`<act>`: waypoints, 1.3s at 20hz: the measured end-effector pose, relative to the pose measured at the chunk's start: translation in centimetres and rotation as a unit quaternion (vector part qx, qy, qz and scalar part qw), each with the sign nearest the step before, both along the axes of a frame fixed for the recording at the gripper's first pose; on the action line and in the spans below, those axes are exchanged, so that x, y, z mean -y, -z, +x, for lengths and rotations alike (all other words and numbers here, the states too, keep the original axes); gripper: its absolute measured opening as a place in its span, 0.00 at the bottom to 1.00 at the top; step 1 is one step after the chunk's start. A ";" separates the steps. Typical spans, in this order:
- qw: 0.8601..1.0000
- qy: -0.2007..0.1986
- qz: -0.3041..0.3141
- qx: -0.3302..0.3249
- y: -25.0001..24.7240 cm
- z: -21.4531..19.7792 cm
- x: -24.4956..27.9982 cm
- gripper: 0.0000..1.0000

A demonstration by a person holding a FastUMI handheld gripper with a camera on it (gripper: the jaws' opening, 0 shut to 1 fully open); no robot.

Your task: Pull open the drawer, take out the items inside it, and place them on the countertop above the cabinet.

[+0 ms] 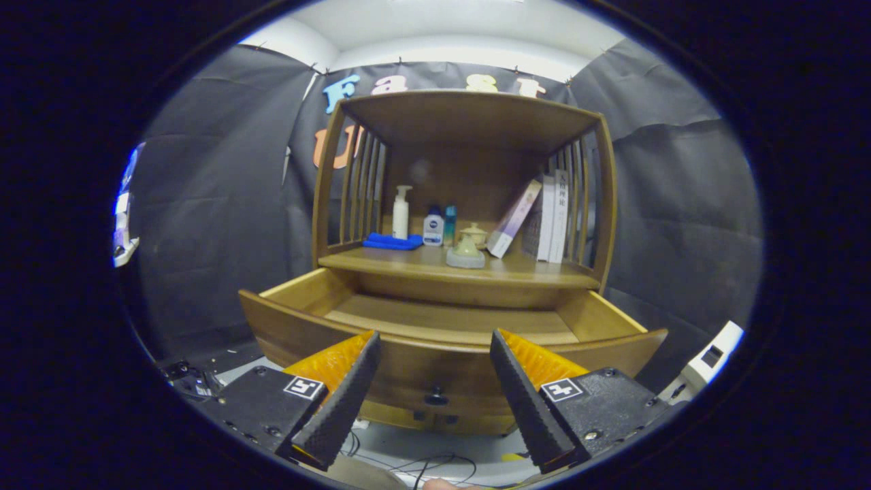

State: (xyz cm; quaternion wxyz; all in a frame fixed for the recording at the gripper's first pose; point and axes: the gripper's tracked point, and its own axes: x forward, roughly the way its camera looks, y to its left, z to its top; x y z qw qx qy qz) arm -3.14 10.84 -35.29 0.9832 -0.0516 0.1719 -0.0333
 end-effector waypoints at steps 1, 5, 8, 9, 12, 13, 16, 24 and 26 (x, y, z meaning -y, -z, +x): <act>1.000 0.008 0.007 -0.008 0.9 -0.1 0.2 1.00; 0.997 0.034 0.034 -0.052 4.8 -0.3 1.3 1.00; 0.996 0.049 0.044 -0.052 5.7 0.2 1.9 1.00; 0.996 0.050 0.042 -0.054 6.1 0.4 1.8 1.00; 0.997 0.057 0.011 -0.059 7.0 0.6 1.8 1.00; 0.997 0.061 0.001 -0.056 7.0 0.7 1.8 1.00; 0.996 0.072 -0.010 -0.052 7.1 0.8 1.9 1.00; 0.997 0.061 0.011 -0.052 6.9 2.6 2.6 1.00; 0.997 0.061 0.011 -0.051 7.0 3.4 2.6 1.00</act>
